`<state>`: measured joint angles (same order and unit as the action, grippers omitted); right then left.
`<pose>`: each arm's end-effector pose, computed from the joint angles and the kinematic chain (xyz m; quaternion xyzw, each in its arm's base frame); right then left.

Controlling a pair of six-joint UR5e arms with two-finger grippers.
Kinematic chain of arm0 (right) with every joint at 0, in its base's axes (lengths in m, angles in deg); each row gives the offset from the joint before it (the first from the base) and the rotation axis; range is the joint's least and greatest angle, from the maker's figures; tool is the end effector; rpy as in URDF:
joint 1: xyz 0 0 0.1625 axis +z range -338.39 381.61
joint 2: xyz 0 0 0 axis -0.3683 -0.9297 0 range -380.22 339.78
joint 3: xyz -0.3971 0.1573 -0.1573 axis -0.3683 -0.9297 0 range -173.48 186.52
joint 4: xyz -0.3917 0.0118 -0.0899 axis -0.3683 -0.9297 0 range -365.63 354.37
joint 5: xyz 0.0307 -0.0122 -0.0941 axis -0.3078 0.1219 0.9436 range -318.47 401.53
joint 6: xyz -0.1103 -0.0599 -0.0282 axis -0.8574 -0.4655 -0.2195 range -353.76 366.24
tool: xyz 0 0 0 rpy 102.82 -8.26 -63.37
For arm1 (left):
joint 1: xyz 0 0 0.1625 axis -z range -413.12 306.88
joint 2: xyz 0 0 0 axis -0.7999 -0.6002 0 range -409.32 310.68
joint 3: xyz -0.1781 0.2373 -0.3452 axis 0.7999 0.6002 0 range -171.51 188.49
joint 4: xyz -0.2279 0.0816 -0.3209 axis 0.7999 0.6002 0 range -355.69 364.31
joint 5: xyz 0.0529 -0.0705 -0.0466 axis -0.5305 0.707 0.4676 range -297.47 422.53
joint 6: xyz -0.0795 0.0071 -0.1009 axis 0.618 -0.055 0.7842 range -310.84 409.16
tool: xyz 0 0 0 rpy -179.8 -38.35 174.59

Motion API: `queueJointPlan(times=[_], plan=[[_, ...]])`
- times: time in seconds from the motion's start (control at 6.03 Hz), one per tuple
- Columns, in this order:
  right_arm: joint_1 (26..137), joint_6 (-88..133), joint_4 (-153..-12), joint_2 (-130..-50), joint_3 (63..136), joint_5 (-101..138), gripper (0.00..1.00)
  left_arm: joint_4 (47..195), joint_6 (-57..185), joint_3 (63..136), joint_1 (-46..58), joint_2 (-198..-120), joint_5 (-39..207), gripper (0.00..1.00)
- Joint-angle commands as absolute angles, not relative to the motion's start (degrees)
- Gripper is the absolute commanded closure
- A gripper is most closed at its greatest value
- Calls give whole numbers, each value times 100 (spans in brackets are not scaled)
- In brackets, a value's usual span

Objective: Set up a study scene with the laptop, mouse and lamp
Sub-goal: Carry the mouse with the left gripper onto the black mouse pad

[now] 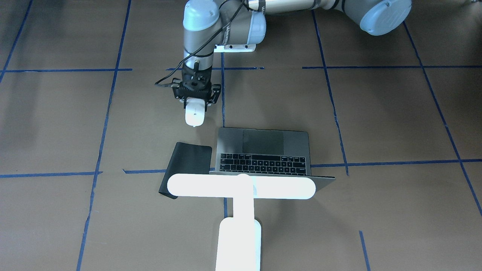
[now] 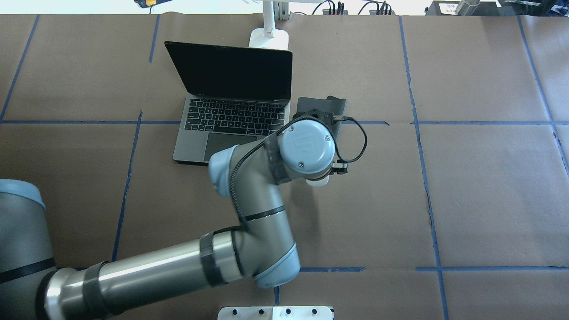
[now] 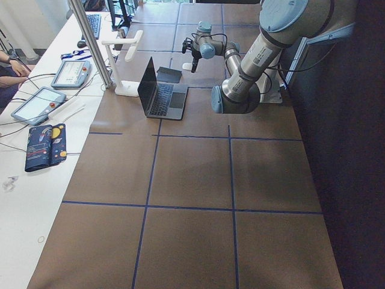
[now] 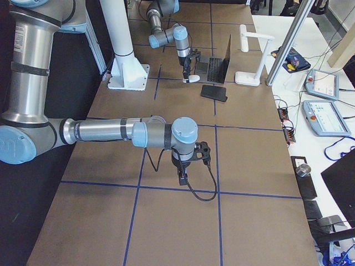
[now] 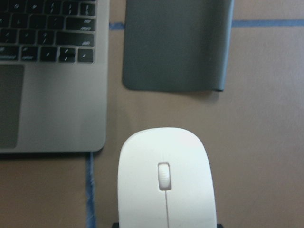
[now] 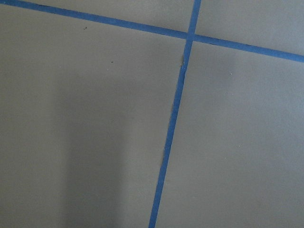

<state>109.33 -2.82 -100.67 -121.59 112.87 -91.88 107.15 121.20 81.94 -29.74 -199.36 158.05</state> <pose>0.0295 -0.3892 0.6693 0.0215 -0.3692 -0.0917 0.9246 0.7151 -0.4409 0.1169 0.1267 0.4561 -0.0188 0.8807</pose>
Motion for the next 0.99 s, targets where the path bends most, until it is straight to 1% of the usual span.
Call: queueJointPlan(times=[0.0, 0.17, 0.33, 0.5, 0.66, 0.83], plan=[[10933, -281, -10064, -12156, 11286, -9189, 0, 11154, 12132, 6491, -2703, -20992, 15815, 90], [10924, -290, -10064, -12156, 11243, -9189, 0, 11546, 12132, 5961, -2614, -21155, 15815, 90], [10924, -290, -10064, -12156, 11225, -9189, 0, 12124, 12141, 5216, -2561, -21356, 15815, 90], [10924, -290, -10064, -12156, 11225, -9189, 0, 12391, 12141, 4826, -2561, -21454, 15815, 90], [10924, -290, -10064, -12156, 11225, -9189, 0, 12419, 12141, 4769, -2561, -21464, 15815, 85], [10924, -290, -10064, -12147, 11225, -9189, 0, 12428, 12106, 4752, -2570, -21464, 15815, 1]])
